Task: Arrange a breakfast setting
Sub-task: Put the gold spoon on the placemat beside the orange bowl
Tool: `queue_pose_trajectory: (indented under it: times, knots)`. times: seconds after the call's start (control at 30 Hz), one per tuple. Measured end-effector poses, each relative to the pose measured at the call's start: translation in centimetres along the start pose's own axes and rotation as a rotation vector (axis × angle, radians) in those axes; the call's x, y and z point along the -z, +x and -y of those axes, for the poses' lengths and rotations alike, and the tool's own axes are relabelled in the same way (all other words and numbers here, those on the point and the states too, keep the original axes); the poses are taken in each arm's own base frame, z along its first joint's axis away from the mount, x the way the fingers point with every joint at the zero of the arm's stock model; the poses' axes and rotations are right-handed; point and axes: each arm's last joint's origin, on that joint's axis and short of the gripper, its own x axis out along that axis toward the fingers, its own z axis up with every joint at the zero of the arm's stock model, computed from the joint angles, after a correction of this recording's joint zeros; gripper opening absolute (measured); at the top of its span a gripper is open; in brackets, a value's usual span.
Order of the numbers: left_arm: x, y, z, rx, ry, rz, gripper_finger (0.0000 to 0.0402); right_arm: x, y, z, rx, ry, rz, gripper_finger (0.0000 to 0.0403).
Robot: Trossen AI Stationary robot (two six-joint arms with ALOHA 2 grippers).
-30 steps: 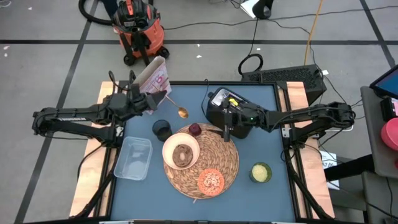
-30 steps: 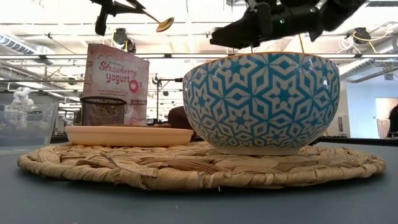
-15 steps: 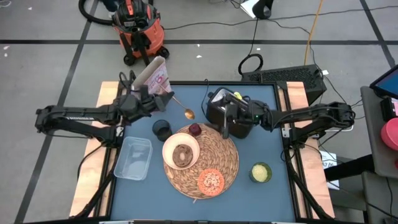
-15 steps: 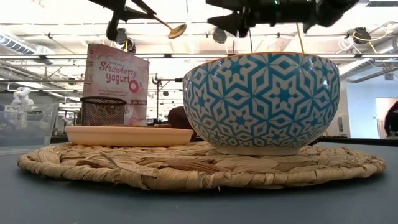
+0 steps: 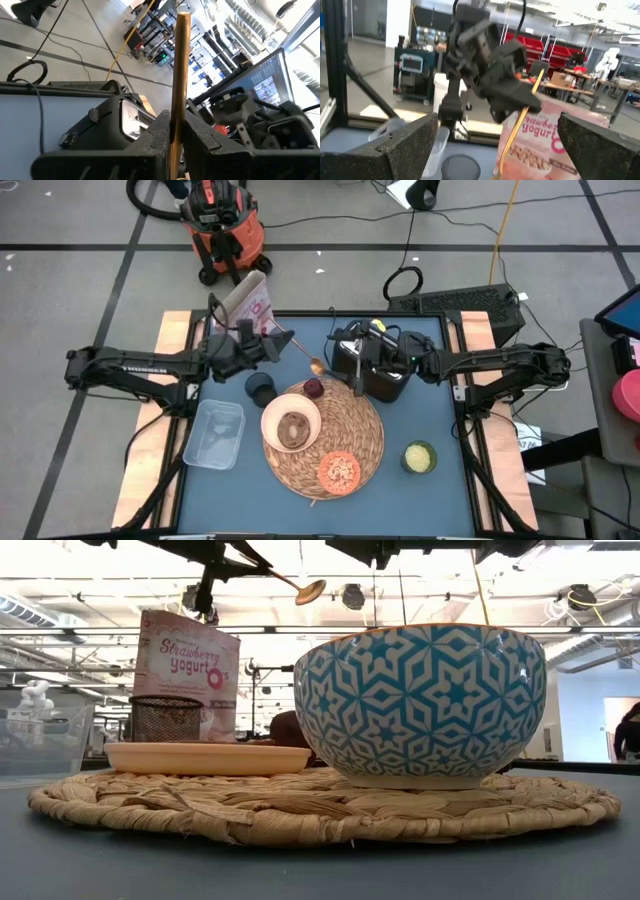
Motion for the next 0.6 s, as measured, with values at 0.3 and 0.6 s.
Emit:
queue_pose_trajectory:
  times: [0.3, 0.6]
  knots:
    - [0.1, 0.2, 0.0, 0.006, -0.019, 0.005, 0.0037, 0.4, 0.0, 0.1, 0.047, -0.003, -0.066, 0.0398]
    - [0.0, 0.1, 0.1, 0.010, -0.025, 0.009, 0.0037, -3.0, 1.7, 0.7, 0.083, -0.025, -0.244, 0.0398]
